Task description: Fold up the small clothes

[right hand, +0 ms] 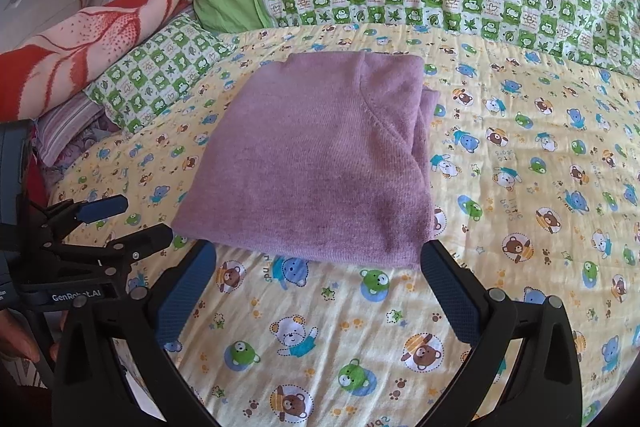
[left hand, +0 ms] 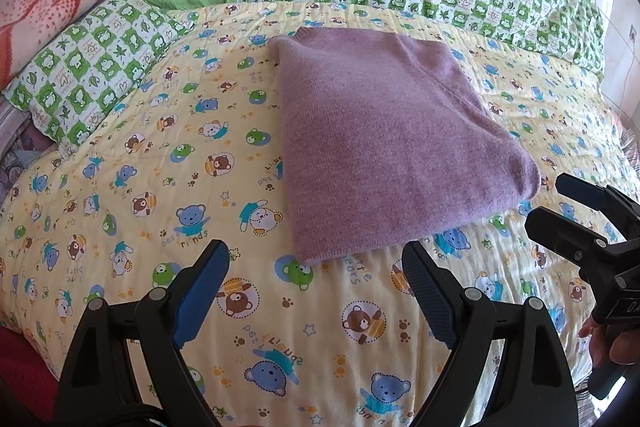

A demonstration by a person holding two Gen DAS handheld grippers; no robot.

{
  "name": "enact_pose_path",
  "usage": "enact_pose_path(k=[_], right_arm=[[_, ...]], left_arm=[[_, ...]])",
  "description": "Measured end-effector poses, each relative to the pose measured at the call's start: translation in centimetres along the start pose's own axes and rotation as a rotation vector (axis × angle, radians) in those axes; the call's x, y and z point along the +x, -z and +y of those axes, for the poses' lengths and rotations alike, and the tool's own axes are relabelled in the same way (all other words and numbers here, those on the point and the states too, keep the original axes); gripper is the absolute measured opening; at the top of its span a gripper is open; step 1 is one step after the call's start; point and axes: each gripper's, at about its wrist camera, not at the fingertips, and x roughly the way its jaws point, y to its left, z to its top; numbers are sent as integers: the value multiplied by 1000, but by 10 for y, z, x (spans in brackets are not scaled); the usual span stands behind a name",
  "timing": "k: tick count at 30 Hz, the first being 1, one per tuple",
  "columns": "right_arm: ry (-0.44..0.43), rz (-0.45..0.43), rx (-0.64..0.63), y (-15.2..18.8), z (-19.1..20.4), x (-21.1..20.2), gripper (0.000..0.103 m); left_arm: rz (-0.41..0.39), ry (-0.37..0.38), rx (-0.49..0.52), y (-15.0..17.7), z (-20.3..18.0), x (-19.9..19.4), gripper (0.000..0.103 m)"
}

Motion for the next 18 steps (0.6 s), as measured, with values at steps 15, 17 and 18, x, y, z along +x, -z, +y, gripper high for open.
enact_pose_path(k=[15, 17, 18], right_arm=[[-5, -6, 4, -4, 9, 1, 102], [-6, -7, 4, -4, 9, 0, 102], [-5, -7, 3, -4, 8, 0, 102]], left_arm=[[-2, 5, 5, -1, 0, -1, 89], [-4, 5, 4, -1, 0, -1, 89], [-4, 4, 4, -1, 0, -1, 89]])
